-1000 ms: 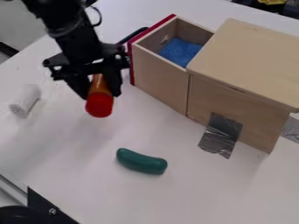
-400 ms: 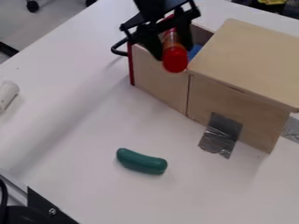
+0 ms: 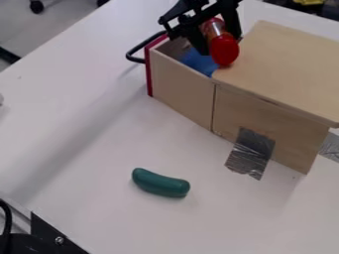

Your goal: Put the red bottle in the drawer

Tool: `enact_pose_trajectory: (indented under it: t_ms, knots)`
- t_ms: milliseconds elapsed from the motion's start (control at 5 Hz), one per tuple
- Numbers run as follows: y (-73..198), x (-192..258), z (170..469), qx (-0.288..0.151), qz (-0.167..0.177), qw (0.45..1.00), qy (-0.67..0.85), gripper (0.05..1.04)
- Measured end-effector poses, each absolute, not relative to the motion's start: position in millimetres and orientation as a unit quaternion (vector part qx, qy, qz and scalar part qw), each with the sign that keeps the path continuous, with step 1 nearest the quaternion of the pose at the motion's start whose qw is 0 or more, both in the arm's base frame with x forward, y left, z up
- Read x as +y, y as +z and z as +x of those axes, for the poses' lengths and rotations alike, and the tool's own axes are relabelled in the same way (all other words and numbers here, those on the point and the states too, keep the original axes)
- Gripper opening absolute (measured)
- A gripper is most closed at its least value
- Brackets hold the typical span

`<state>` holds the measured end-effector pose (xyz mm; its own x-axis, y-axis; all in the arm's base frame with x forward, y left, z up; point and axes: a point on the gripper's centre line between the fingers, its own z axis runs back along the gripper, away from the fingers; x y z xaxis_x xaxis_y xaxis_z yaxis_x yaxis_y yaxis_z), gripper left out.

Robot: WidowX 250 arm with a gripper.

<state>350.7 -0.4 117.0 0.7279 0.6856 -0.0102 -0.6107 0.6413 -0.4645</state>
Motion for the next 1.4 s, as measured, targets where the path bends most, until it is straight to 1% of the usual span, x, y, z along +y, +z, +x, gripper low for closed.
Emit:
enact_pose_trajectory:
  t_ms: [200, 400, 600, 1200, 1400]
  knots:
    - [113, -3, 352, -0.097, -0.204, 0.899, 0.376, 0.628]
    - [111, -3, 351, -0.125, -0.153, 0.913, 0.356, 0.628]
    - [102, 4, 347, -0.128, -0.126, 0.920, 0.347, 0.628]
    - [100, 5, 348, -0.127, -0.132, 0.924, 0.336, 0.628]
    - [101, 11, 350, -0.142, -0.118, 0.925, 0.333, 0.628]
